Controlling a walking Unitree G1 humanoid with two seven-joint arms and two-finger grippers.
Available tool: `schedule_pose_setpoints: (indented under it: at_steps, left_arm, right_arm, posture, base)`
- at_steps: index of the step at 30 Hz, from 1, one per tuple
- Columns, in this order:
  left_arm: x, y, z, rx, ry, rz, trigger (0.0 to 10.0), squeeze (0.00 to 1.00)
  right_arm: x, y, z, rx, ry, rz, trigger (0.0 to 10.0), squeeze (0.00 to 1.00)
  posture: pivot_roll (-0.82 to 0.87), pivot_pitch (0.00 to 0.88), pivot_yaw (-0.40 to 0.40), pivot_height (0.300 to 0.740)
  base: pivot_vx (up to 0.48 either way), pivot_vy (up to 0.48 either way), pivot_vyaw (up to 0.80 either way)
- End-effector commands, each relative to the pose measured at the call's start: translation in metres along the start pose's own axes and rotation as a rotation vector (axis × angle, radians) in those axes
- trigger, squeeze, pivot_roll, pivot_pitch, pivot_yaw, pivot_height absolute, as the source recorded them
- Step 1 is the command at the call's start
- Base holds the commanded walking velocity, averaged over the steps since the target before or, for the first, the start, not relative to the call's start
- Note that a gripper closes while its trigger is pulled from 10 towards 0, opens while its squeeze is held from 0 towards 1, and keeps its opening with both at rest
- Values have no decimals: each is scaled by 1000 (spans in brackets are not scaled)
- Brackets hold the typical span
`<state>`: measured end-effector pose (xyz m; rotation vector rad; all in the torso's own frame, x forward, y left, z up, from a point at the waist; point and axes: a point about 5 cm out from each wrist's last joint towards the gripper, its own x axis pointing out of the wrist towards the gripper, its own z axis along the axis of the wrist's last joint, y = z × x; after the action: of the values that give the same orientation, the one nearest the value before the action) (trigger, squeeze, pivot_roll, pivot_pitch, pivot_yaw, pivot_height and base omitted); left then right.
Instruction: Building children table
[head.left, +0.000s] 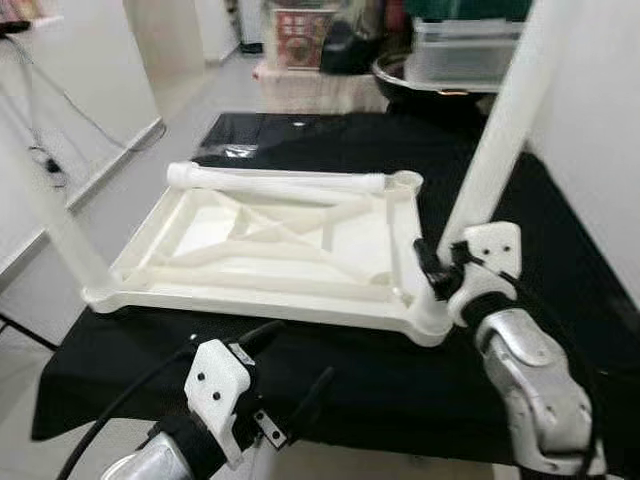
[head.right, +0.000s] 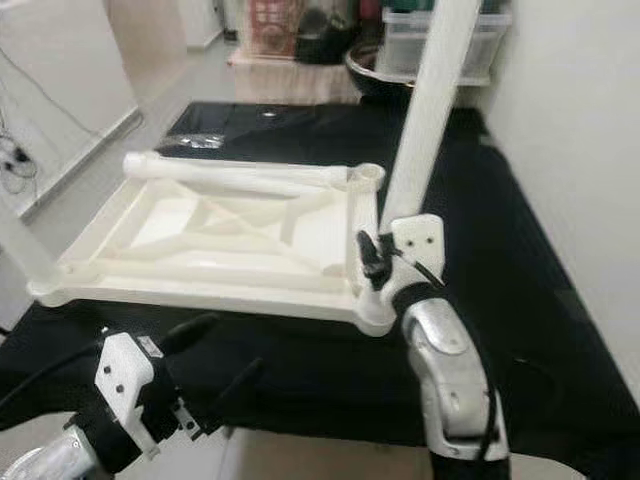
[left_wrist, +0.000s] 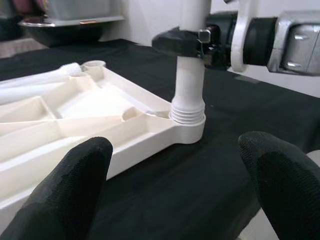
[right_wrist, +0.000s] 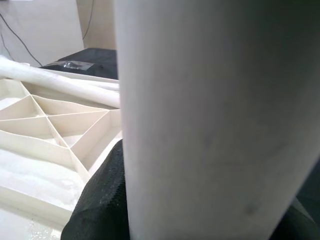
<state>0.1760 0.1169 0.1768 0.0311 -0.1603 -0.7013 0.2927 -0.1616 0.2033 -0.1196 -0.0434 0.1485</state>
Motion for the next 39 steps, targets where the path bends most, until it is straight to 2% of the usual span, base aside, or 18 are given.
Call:
schedule_pose_setpoints:
  at_steps: [1,2,4,5,7,8,9,10,12,13,14,15,17,18,23,31,32,39]
  left_arm:
    - [-1,2,-3,-1,15,11,10000,0]
    - [-2,3,-3,0,15,15,10000,0]
    - [-2,3,-3,0,15,15,10000,0]
    - [-1,3,-3,-2,15,14,10000,0]
    - [-1,2,-3,-3,14,12,10000,0]
    - [-1,1,-3,-5,13,9,10000,0]
    - [-1,1,-3,-5,13,9,10000,0]
    - [0,0,-3,-11,10,3,10000,0]
    - [0,0,-3,-11,10,3,10000,0]
    - [0,-1,-3,-14,9,0,10000,0]
    - [0,-2,-3,-15,8,-2,10000,0]
    - [0,-2,-3,-15,8,-2,10000,0]
    - [0,-4,-3,-18,8,-3,10000,0]
    - [0,-4,-3,-18,8,-3,10000,0]
    - [-1,-5,-2,-17,10,-2,10000,0]
    - [-3,-5,0,-13,12,4,10000,0]
    - [-3,-4,1,-12,12,4,10000,0]
    - [-2,-3,1,-4,14,6,10000,0]
  right_arm:
    - [4,-1,-20,-16,114,-28,4510,0]
    - [8,3,-16,5,91,17,10000,0]
    - [8,3,-16,5,91,17,10000,0]
    - [13,13,-2,135,-5,115,10000,1000]
    - [14,17,4,179,-41,157,10000,1000]
    - [13,22,15,225,-107,272,10000,1000]
    - [13,22,15,225,-107,272,10000,1000]
    - [12,17,29,187,-185,410,10000,1000]
    - [12,17,29,187,-185,410,10000,1000]
    - [11,13,33,159,-203,493,10000,733]
    - [10,9,34,114,-196,576,10000,0]
    - [10,9,34,114,-196,576,10000,0]
    - [7,-1,31,13,-137,768,10000,0]
    - [7,-1,31,13,-137,768,10000,0]
    - [14,-20,28,-89,-31,974,10000,0]
    - [20,-28,31,-67,-8,1092,10000,0]
    - [21,-28,30,-55,-2,1111,0,0]
    - [20,-33,19,-35,23,1155,0,0]
  posture:
    - [68,141,-11,740]
    - [68,139,-11,740]
    - [68,139,-11,740]
    - [69,134,-9,740]
    - [69,134,-9,740]
    - [68,132,-6,740]
    - [68,132,-6,740]
    - [68,129,-4,740]
    - [68,129,-4,740]
    - [71,130,-8,740]
    - [75,131,-10,740]
    - [75,131,-10,740]
    - [80,133,-16,740]
    - [80,133,-16,740]
    - [94,144,-23,740]
    - [109,154,-28,740]
    - [109,156,-28,740]
    - [111,163,-30,740]
  base:
    - [0,0,0]
    - [0,0,0]
    - [0,0,0]
    - [0,0,0]
    - [0,0,0]
    - [0,0,0]
    - [0,0,0]
    - [0,0,0]
    - [0,0,0]
    - [0,0,0]
    - [0,0,0]
    - [0,0,0]
    - [0,0,0]
    - [0,0,0]
    - [0,0,0]
    - [0,0,0]
    - [0,0,0]
    - [0,0,0]
